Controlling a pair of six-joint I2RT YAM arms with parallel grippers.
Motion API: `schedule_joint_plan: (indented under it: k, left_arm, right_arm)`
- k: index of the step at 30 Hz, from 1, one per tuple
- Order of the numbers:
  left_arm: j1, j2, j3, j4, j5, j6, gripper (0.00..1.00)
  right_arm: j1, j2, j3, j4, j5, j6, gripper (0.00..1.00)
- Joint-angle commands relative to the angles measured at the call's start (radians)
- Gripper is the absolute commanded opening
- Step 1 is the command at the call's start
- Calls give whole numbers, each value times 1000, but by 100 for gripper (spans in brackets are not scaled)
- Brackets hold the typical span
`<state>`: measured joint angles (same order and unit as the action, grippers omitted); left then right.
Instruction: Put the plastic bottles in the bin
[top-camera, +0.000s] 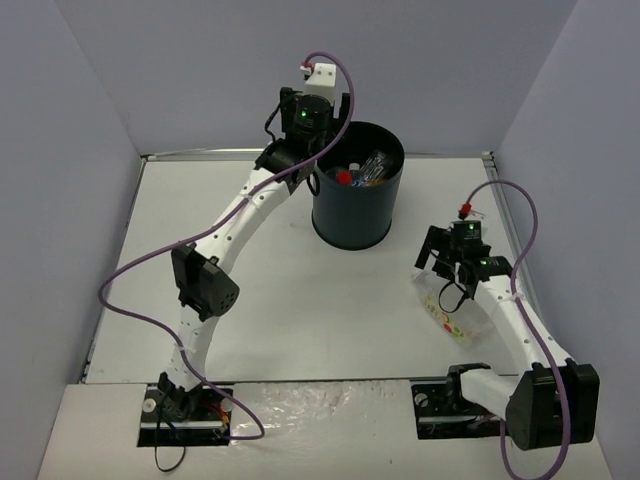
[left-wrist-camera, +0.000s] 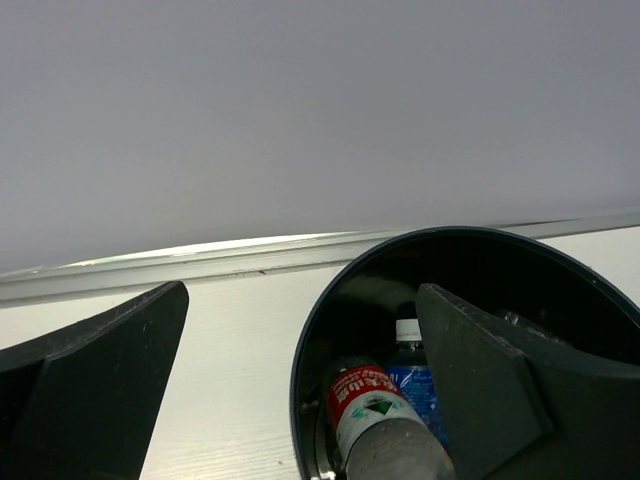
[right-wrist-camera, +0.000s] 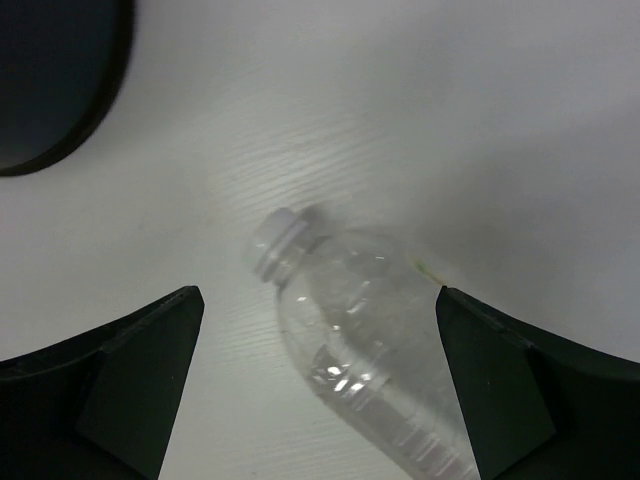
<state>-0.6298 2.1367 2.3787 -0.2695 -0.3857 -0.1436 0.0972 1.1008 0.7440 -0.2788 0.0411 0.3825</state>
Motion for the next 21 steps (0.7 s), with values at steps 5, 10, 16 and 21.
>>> schedule_joint_plan:
  k: [5, 10, 16, 21]
  left_arm:
    - [24, -533, -495, 132, -18, -4, 97]
    - [28, -873, -1025, 274, -65, -81, 97]
    - [32, -1086, -1262, 169, -88, -197, 97]
    - [33, -1139, -1332, 27, -225, -243, 97]
  right_arm:
    - [296, 223, 387, -81, 237, -355, 100]
    - [357, 462, 480, -278, 314, -531, 100]
    - [377, 517, 464, -318, 355, -553, 100]
    - [378, 513, 439, -336, 372, -540, 100]
